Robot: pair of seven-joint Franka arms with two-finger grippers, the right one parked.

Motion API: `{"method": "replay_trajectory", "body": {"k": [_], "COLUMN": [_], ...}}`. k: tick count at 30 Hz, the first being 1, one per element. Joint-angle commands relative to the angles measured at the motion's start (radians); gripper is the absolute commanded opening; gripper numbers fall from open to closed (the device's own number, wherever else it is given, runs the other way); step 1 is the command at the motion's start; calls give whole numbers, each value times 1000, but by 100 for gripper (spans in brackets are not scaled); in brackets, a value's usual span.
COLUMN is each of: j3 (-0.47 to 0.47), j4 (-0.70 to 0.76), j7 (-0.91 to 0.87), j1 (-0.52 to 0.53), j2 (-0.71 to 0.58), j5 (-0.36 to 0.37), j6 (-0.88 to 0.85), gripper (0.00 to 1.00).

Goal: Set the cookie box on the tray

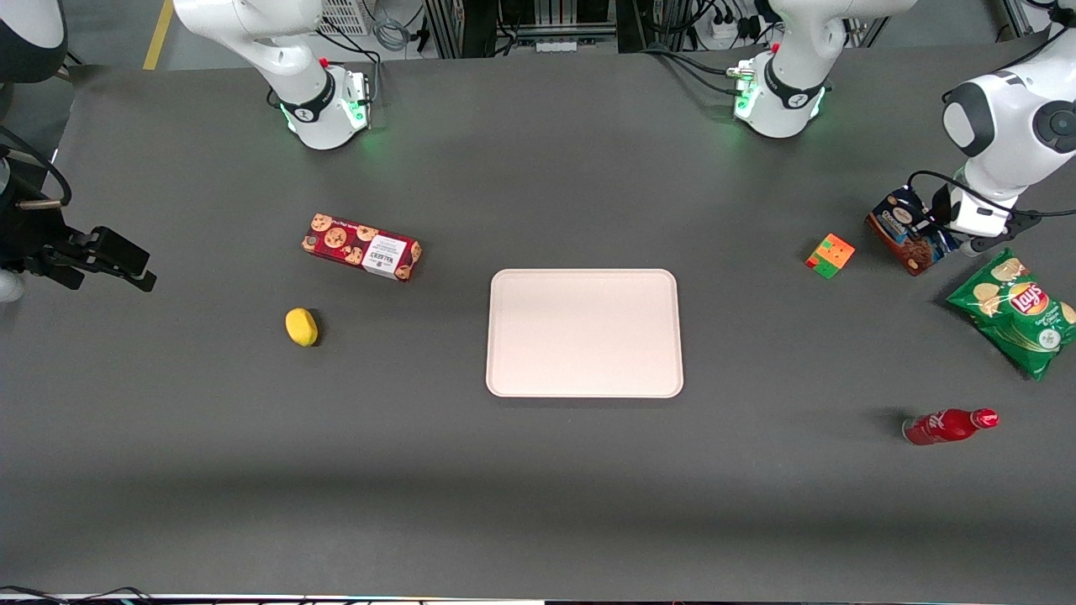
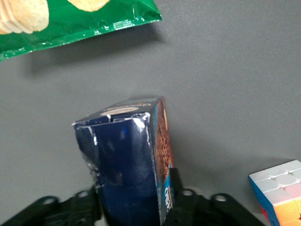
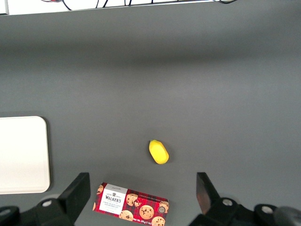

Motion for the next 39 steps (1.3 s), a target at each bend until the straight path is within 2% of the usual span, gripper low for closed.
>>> {"method": "replay_trajectory", "body": {"k": [1, 10, 20, 24, 29, 32, 34, 39], "j3": [-15, -172, -421, -525, -649, -720, -769, -889], "j4": [47, 274, 688, 844, 940, 975, 1007, 1104], "j7": [1, 50, 52, 47, 33, -13, -53, -143], "j1": [-3, -9, -14, -15, -25, -28, -29, -29], "j2": [-38, -136, -115, -86, -52, -18, 23, 163], "j5": [11, -7, -214, -248, -259, -322, -349, -360], "j6": [-79, -465, -921, -1061, -1124, -1121, -1112, -1084], "gripper": [0, 0, 0, 0, 0, 0, 0, 0]}}
